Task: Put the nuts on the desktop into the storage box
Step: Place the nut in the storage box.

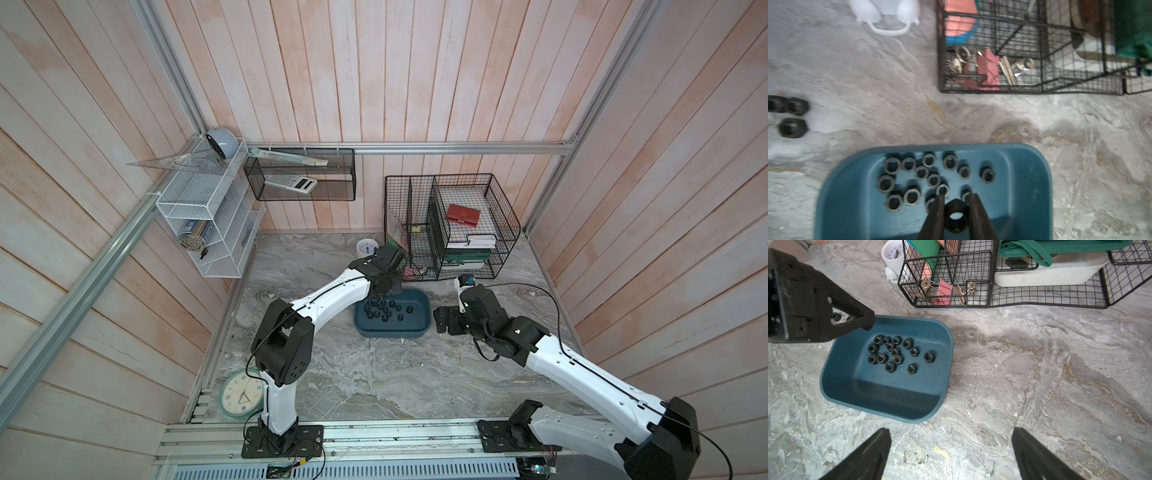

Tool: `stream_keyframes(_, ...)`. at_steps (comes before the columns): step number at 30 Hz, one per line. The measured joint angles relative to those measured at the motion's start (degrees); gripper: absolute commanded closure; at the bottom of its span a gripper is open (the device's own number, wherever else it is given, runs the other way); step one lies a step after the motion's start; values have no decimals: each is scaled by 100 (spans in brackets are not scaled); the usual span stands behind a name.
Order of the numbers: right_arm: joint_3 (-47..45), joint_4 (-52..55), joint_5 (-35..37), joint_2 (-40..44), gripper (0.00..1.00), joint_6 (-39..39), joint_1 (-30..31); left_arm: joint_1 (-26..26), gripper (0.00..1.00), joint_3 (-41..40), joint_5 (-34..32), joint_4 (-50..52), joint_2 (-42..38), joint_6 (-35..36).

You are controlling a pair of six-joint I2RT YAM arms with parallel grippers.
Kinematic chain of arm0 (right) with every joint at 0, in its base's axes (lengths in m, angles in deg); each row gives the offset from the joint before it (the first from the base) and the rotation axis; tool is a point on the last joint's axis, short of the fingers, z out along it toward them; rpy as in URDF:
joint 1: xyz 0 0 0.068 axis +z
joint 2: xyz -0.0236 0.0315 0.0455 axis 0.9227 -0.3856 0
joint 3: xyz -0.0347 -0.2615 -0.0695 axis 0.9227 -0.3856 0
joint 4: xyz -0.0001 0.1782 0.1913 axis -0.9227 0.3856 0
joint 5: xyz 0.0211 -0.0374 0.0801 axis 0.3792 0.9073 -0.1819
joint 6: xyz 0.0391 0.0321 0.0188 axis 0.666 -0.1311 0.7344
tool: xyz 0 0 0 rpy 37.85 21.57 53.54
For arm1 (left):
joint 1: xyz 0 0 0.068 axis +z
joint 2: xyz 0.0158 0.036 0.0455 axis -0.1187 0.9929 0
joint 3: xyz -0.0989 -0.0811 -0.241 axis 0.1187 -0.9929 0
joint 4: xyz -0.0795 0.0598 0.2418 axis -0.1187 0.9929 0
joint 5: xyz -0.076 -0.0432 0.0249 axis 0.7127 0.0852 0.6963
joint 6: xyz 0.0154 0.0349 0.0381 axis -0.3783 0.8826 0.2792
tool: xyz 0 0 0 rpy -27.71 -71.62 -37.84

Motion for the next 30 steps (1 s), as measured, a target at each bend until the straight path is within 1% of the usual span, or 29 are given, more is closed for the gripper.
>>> stream_keyframes(4, -153, 136, 81, 330, 2, 94, 0, -190, 80, 0, 59, -177, 348, -92)
stream_keyframes(9, -260, 350, 166, 614, 2, 210, 0, -219, 80, 4, 164, -275, 844, -103)
stream_keyframes(12, -262, 435, 210, 678, 2, 256, 0, -219, 80, 4, 190, -299, 1001, -101)
stream_keyframes(21, -260, 557, 275, 680, 2, 313, 0, -236, 79, 22, 304, -391, 1056, -101)
stream_keyframes(26, -260, 557, 275, 549, 2, 310, 0, -240, 79, 33, 326, -391, 1069, -101)
stream_keyframes(27, -260, 557, 275, 514, 2, 310, 0, -240, 77, 44, 332, -400, 1086, -101)
stream_keyframes(30, -260, 553, 273, 444, 2, 306, 0, -240, 67, 52, 356, -411, 1137, -105)
